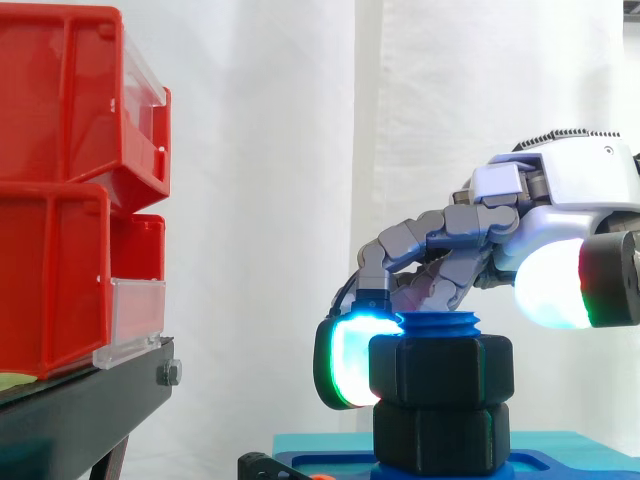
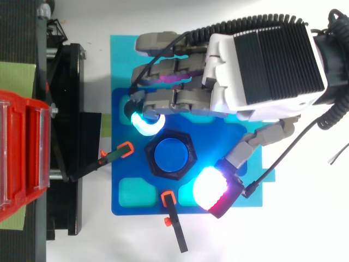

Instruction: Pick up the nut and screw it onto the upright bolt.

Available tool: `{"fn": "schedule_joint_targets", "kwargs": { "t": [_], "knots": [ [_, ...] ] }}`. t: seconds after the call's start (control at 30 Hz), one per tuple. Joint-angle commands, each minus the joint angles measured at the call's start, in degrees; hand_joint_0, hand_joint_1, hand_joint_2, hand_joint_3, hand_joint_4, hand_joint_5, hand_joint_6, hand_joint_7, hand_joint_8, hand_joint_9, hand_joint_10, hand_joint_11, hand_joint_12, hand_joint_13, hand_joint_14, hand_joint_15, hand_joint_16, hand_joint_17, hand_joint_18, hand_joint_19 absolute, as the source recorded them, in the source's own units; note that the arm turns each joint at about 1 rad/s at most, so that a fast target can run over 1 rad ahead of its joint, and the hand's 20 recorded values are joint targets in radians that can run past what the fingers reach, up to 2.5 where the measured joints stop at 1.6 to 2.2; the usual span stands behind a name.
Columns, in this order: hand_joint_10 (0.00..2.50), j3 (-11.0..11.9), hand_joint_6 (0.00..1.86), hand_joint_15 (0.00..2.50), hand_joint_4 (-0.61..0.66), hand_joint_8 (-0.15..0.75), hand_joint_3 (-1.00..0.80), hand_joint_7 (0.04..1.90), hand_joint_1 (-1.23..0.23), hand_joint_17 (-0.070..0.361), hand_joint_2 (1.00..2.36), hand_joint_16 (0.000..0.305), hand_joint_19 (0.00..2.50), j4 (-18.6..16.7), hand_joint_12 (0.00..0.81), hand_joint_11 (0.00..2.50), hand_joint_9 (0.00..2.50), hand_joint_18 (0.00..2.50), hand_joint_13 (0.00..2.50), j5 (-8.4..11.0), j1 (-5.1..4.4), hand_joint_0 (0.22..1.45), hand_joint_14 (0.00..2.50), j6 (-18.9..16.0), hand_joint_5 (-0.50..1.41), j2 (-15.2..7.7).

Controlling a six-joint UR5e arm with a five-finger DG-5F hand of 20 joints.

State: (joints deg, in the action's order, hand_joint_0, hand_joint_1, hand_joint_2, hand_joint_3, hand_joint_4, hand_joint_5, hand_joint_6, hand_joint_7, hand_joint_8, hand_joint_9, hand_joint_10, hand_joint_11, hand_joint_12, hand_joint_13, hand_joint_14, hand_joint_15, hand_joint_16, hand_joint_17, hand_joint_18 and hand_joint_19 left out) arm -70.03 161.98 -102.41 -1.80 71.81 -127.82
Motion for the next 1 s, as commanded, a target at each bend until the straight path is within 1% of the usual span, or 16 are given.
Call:
{"fn": "schedule_joint_targets", "kwargs": {
  "t": [0.0,0.07,0.33,0.43,0.6,0.63,0.7,0.83,0.97],
  "knots": [
    [0.0,0.0,0.5,0.0,0.31,0.315,-0.5,1.1,-0.36,0.108,1.0,0.048,0.0,0.3,0.371,0.0,0.92,0.1,0.49,0.1,-0.31,0.42,0.0,0.0,-0.03,0.0],
    [0.0,0.0,0.5,0.0,0.3,0.314,-0.5,1.14,-0.37,0.106,1.0,0.047,0.0,0.2,0.366,0.0,0.95,0.11,0.51,0.1,-0.48,0.43,0.0,0.0,-0.02,-0.1],
    [0.0,0.0,0.5,0.0,0.28,0.312,-0.5,1.22,-0.37,0.1,1.0,0.044,0.0,0.2,0.355,0.0,1.04,0.15,0.56,0.1,-0.57,0.44,0.0,0.0,0.01,-0.1],
    [0.0,0.0,0.5,0.0,0.25,0.308,-0.5,1.26,-0.44,0.097,1.0,0.043,0.0,0.3,0.351,0.0,1.05,0.15,0.56,0.1,-0.48,0.45,0.0,0.0,0.01,0.0],
    [0.0,0.0,0.5,0.0,0.24,0.318,-0.5,1.41,-0.51,0.101,1.0,0.045,0.0,0.3,0.363,0.0,1.03,0.16,0.56,0.02,-0.48,0.43,0.0,0.0,-0.02,0.0],
    [0.0,0.0,0.5,0.0,0.24,0.318,-0.5,1.41,-0.51,0.101,1.0,0.045,0.0,0.3,0.363,0.0,1.03,0.16,0.56,0.02,-0.48,0.43,0.0,0.0,-0.02,-0.1],
    [0.0,0.0,0.5,0.0,0.23,0.321,-0.5,1.44,-0.57,0.103,1.0,0.046,0.0,0.3,0.367,0.0,1.01,0.16,0.55,-0.07,-0.48,0.43,0.0,0.0,-0.03,-0.1],
    [0.0,0.0,0.5,0.0,0.22,0.322,-0.5,1.49,-0.62,0.102,1.0,0.045,0.0,0.3,0.363,0.01,1.0,0.16,0.54,-0.07,-0.48,0.44,0.0,0.0,-0.04,0.0],
    [0.0,0.0,0.54,0.0,0.19,0.308,-0.5,1.52,-0.68,0.096,1.0,0.043,0.0,0.1,0.351,0.03,0.97,0.14,0.53,-0.16,-0.48,0.48,0.0,0.0,-0.06,-0.1]
  ]
}}
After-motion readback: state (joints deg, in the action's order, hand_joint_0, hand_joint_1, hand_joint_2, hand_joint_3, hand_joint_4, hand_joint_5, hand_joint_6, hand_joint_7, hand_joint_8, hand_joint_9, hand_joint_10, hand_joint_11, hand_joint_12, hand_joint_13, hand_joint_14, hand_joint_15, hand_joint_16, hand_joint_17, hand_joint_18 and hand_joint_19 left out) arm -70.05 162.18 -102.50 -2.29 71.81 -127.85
